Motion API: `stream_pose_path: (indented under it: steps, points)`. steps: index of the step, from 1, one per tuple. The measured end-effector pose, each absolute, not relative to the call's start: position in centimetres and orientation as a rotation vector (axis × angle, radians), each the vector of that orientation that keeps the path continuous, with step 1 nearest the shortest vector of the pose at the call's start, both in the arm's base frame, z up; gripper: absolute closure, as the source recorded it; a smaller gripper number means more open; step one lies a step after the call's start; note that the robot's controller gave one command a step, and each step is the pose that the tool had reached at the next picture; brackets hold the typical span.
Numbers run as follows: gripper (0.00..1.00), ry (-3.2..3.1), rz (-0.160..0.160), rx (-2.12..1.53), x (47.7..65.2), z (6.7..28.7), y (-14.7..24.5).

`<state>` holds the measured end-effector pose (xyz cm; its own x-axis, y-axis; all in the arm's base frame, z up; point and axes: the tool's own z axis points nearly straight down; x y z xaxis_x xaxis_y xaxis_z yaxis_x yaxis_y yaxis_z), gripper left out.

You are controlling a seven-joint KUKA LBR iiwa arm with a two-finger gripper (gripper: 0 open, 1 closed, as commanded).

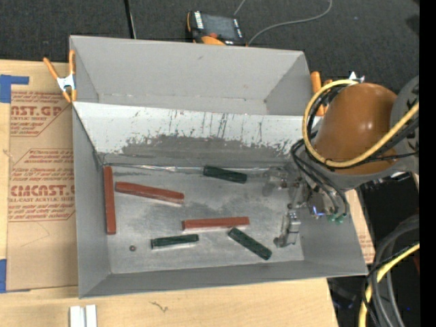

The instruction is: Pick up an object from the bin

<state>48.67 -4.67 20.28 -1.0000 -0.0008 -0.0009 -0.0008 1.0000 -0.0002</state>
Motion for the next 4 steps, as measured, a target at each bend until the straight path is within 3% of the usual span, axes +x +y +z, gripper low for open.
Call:
stream_pose_path:
  steps: [1,2,3,4]
  points:
    - [0.0,3.138,0.001,0.028,48.7,6.7,-4.0]
    - [1.0,3.135,-0.001,0.027,48.9,7.3,-4.1]
    - [1.0,3.137,0.0,-0.108,49.8,10.9,-2.8]
    - [0.0,3.139,0.0,-0.107,49.7,10.8,-2.9]
